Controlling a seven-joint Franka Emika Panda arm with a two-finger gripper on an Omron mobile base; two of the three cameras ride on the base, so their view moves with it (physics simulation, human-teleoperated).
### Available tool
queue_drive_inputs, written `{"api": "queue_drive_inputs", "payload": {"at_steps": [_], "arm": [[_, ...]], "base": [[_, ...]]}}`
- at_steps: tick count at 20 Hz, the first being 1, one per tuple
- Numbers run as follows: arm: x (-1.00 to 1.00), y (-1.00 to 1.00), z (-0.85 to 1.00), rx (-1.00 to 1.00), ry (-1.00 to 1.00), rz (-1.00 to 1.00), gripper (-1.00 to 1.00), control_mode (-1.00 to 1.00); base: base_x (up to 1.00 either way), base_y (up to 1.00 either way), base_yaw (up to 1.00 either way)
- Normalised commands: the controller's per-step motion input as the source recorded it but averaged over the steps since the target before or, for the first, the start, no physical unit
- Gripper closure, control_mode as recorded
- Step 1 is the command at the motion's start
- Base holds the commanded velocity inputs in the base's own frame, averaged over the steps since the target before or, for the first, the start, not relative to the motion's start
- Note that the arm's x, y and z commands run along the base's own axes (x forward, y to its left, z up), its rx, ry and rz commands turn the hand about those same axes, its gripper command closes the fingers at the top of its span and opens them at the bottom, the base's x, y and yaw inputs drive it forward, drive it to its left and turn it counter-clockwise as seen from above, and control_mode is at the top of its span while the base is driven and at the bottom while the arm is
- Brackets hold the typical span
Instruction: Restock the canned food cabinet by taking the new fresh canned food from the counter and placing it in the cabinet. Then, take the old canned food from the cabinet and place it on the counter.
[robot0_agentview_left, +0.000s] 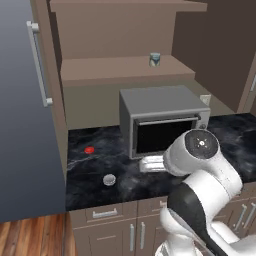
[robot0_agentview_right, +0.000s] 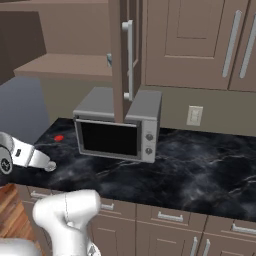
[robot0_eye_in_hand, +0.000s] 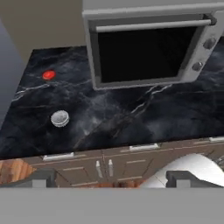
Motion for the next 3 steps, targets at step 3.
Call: {"api": "queue_drive_inputs", "payload": {"at_steps": [3], "arm": [[-0.83, -0.59, 0.31, 0.16, -0.2, -0.05, -1.0, -1.0]], "base": [[0.0, 0.0, 0.0]]}}
